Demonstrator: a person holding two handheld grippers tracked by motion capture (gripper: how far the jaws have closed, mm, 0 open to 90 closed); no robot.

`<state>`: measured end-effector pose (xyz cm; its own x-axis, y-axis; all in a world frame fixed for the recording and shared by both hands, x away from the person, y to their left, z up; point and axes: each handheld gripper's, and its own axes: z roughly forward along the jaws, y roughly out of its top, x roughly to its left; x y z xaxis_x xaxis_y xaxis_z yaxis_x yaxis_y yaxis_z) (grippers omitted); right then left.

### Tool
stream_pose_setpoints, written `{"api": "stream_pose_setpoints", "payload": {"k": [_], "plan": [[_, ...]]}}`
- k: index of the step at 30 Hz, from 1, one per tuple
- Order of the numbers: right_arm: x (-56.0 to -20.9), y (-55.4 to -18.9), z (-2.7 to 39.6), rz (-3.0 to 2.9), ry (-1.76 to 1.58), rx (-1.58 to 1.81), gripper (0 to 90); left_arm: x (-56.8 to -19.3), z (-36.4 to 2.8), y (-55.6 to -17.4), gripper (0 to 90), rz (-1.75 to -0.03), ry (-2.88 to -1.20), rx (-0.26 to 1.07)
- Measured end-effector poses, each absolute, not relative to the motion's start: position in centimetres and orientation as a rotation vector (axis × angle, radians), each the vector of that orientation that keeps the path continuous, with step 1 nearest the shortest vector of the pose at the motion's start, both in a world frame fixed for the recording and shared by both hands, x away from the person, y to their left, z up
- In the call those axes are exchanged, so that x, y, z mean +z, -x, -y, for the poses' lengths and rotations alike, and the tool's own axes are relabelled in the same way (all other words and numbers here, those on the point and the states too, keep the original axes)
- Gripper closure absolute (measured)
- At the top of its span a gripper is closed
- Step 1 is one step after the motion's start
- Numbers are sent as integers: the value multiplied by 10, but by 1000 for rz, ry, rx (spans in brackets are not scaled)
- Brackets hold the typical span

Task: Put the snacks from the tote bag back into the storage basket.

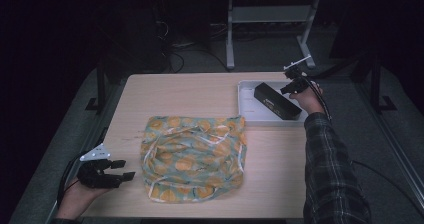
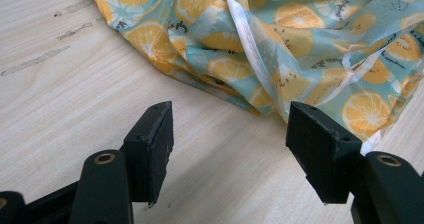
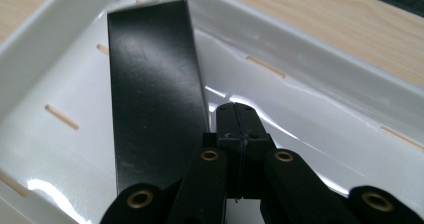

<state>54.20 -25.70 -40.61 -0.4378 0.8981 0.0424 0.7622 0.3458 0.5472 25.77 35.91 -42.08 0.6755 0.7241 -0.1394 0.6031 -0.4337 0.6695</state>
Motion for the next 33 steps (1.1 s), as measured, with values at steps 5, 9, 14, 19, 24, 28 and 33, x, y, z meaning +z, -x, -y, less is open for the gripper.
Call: {"api": "stream_pose_setpoints", "payload": {"k": [5, 9, 14, 19, 24, 28, 33], "plan": [[-410, -541, 251, -2409, -1444, 691, 894, -420, -358, -257, 352, -1016, -2165, 218], [-410, -540, 246, -2450, -1402, 675, 894, -420, -358, -257, 352, -1013, -2164, 219], [-410, -538, 241, -2482, -1384, 665, 894, -420, -357, -257, 352, -1012, -2162, 216], [-410, -536, 238, -2523, -1346, 642, 894, -419, -357, -257, 352, -998, -2175, 215], [-410, -531, 237, -2551, -1339, 634, 894, -421, -355, -257, 353, -1005, -2162, 201], [-410, -529, 236, -2570, -1317, 625, 894, -420, -355, -257, 353, -996, -2168, 202], [-410, -526, 236, -2586, -1317, 620, 894, -420, -354, -257, 352, -993, -2169, 201]]}}
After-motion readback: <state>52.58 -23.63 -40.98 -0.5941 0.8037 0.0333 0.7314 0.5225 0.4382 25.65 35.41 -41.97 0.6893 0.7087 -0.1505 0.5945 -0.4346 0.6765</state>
